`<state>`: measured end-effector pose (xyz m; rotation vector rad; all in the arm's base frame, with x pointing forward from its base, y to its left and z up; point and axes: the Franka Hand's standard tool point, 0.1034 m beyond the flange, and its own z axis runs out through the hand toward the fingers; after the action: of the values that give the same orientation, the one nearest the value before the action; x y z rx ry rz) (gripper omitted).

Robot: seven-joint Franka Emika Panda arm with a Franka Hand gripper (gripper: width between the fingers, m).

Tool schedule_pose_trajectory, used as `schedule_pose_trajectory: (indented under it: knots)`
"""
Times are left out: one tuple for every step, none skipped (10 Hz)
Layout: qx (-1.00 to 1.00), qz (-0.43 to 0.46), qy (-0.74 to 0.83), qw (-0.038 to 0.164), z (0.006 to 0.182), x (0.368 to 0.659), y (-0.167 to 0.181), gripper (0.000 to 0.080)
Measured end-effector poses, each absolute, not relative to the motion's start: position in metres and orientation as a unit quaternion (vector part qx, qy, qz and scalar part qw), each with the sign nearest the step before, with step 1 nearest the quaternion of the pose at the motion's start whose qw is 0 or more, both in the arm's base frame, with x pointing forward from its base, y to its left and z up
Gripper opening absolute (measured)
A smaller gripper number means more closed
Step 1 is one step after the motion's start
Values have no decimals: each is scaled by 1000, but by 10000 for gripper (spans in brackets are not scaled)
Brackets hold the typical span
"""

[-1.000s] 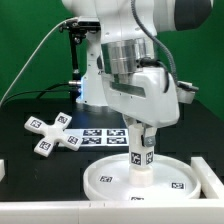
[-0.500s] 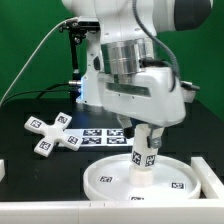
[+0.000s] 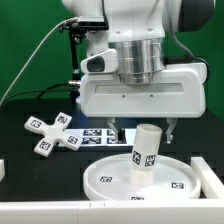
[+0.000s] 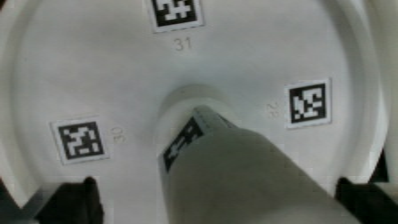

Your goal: Assemble round table

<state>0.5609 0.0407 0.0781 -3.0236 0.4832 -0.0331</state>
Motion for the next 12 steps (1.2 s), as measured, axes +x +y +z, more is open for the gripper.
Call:
schedule_pose_trajectory:
  knots:
    - [-994,-12,102,34,78,561,39,648]
    - [-1000,-15,-3,23,78,561,37,648]
    - [-999,-15,-32,23,78,561,35,648]
    - [-1000,-15,-7,24,78,561,36,637]
    - [-1000,-15,-7,24,78,561,35,637]
    - [-999,-14,19,26,78,561,36,467]
    - [-997,-13,65,27,78,561,36,403]
    - [-995,-12,100,27,78,561,37,403]
    - [-990,-11,138,28,78,561,37,403]
    - [-985,-10,169,28,78,561,37,404]
    - [-971,-8,237,29,77,561,38,404]
    - [-951,-6,308,33,77,562,37,404]
